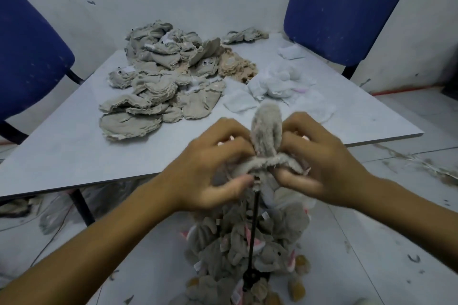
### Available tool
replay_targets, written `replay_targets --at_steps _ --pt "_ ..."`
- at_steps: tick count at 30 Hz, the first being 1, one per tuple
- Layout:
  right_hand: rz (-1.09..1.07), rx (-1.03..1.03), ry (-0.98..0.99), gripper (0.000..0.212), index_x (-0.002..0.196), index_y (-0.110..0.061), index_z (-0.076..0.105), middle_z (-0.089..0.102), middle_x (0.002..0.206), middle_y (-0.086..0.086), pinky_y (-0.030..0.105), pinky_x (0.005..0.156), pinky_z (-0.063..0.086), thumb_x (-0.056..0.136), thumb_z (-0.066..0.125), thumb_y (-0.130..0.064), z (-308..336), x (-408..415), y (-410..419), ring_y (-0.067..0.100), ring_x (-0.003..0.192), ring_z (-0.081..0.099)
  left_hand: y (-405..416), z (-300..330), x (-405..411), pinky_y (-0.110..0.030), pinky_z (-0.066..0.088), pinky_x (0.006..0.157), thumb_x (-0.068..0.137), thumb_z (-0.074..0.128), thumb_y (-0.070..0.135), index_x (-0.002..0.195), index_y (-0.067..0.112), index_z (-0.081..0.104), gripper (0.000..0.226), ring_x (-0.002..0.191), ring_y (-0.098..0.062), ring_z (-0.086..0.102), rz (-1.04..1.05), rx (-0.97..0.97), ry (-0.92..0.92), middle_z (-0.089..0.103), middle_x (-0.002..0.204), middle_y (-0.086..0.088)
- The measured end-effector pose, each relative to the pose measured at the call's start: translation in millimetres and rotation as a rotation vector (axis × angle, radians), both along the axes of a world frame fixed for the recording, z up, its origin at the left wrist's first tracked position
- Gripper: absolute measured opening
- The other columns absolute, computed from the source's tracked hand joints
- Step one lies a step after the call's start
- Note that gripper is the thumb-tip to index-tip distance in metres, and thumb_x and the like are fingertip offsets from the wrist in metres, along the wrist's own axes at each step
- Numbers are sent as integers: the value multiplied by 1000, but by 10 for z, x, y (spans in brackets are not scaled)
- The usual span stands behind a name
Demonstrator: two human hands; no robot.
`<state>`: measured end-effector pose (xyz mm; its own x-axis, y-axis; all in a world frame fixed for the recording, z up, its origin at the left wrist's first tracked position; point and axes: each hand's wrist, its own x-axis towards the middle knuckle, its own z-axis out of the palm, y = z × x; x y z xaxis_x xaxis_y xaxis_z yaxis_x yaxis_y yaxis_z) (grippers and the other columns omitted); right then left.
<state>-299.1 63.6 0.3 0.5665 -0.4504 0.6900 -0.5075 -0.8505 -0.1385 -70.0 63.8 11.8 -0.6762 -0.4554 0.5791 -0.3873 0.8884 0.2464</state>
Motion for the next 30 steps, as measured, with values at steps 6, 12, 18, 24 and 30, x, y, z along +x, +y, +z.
replay_targets --at_steps 6,12,18,24,30 --pt "153 545 -65 12 92 -32 61 52 96 -20 15 73 46 91 58 -44 634 -20 -220 8 91 55 -206 430 -98 -39 53 59 79 69 23 86 15 59 14 71 -20 58 37 257 335 58 84 1" --pt "200 850 -161 18 105 -19 71 70 99 -2 26 79 54 89 71 -26 572 -67 -479 16 94 67 -462 301 -243 -30 42 55 75 70 23 74 10 57 19 62 -11 50 317 395 465 57 68 2" --pt "82 829 -330 16 96 -13 75 75 88 3 29 66 60 83 77 -22 418 -42 -600 18 81 73 -555 216 -371 -20 32 53 73 62 24 66 19 50 15 58 -4 41 414 360 466 47 60 10" --pt "-237 551 -497 17 67 -13 63 60 59 -4 30 51 45 75 67 -27 230 111 -608 8 57 55 -457 204 -377 -21 38 61 77 62 33 78 19 60 15 67 -4 48 176 328 392 53 72 13" --pt "-334 615 -585 14 81 8 59 62 80 27 49 67 49 76 59 -4 107 327 -683 26 68 52 -512 147 -397 -21 35 61 80 73 7 78 4 60 14 69 -8 45 309 90 268 54 76 5"
